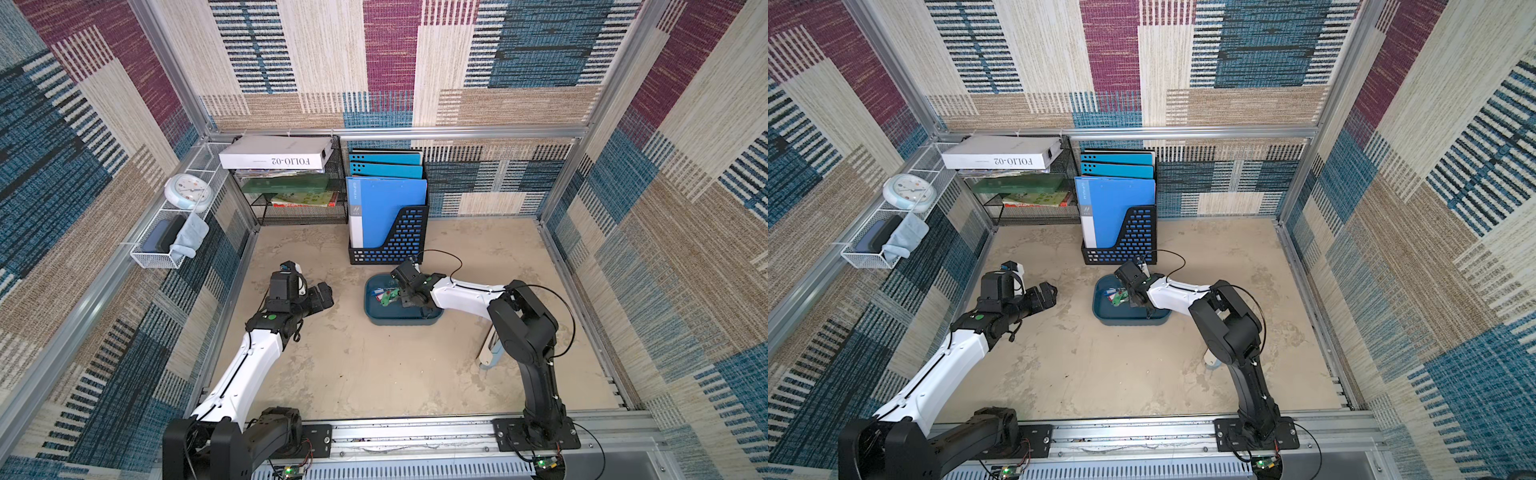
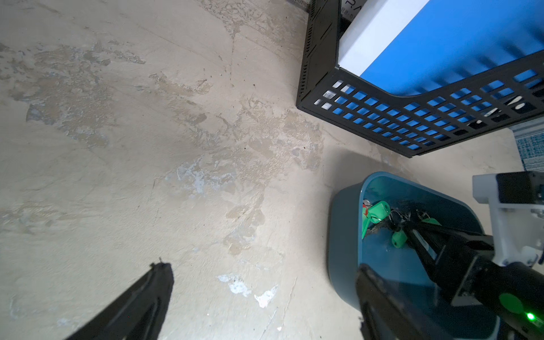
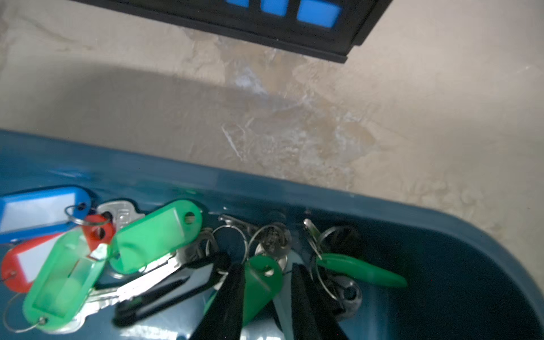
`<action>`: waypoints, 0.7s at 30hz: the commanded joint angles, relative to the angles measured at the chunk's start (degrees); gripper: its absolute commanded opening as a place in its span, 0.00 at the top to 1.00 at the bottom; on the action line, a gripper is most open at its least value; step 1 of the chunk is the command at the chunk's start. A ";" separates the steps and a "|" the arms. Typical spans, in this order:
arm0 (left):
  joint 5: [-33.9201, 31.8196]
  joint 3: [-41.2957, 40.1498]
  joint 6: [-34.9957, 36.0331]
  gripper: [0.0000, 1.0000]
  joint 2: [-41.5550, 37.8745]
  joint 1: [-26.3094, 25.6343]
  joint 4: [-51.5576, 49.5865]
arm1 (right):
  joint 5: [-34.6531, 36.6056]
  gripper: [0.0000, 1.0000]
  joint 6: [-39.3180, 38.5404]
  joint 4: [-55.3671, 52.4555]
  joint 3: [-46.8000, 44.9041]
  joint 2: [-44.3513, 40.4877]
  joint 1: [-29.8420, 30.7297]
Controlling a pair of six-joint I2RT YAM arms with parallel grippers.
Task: Take the keys out of the storage box
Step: Pick up the key from the storage box.
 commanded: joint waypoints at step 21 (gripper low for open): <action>2.06 -0.57 0.13 0.00 0.76 0.06 2.20 | 3.47 0.69 -0.25 4.12 4.34 3.19 -0.90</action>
